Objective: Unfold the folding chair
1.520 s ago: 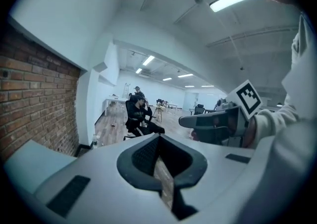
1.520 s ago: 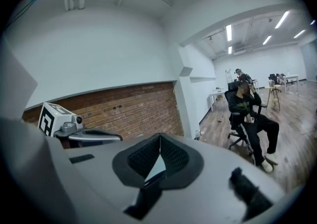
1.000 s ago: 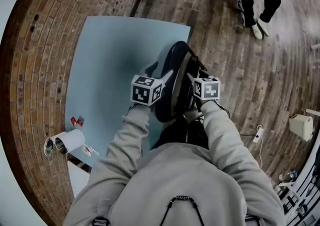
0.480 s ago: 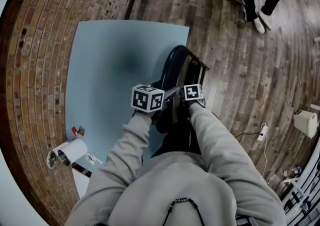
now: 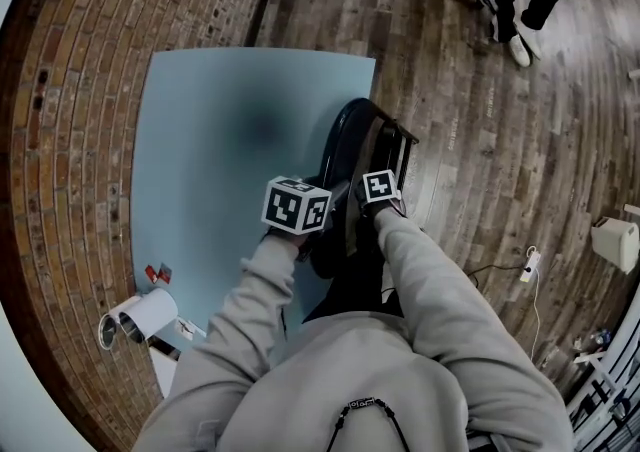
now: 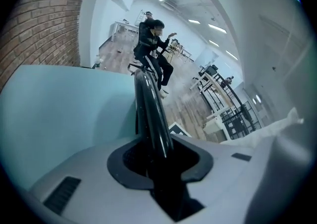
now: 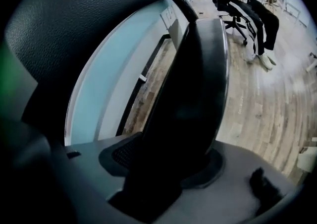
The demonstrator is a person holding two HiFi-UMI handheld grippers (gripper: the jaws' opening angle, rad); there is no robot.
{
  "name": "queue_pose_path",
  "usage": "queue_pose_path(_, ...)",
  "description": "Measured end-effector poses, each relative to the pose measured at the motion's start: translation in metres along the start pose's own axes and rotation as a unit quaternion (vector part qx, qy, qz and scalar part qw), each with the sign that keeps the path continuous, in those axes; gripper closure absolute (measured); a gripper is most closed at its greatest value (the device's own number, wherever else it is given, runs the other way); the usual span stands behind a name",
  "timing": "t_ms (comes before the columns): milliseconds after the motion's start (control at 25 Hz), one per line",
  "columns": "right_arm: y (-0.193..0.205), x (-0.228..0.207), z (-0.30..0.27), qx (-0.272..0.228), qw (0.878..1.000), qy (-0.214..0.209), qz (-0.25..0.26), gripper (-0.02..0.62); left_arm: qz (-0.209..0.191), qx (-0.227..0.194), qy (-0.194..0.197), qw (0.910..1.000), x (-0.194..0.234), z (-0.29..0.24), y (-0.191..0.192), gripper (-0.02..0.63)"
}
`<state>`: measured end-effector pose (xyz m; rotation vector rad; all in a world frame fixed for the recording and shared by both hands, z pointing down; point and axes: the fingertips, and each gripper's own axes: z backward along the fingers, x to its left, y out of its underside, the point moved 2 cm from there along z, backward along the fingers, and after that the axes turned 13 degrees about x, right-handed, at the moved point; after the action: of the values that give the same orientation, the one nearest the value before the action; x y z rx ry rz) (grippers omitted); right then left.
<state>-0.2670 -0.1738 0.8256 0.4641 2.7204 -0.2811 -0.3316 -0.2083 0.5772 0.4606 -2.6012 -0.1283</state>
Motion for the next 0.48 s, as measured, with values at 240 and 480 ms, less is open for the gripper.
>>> queue_pose_path(240, 0.014, -0.020, 0.019, 0.001, 1.000, -0.008, -0.012, 0.399, 0.069, -0.042, 0.051, 0.9954, -0.031, -0.007, -0.010, 0.494)
queue_pose_path(480, 0.053, -0.067, 0.042, 0.001, 0.998, -0.055, -0.042, 0.436, 0.082, -0.062, 0.030, 0.9943, -0.062, -0.016, -0.013, 0.511)
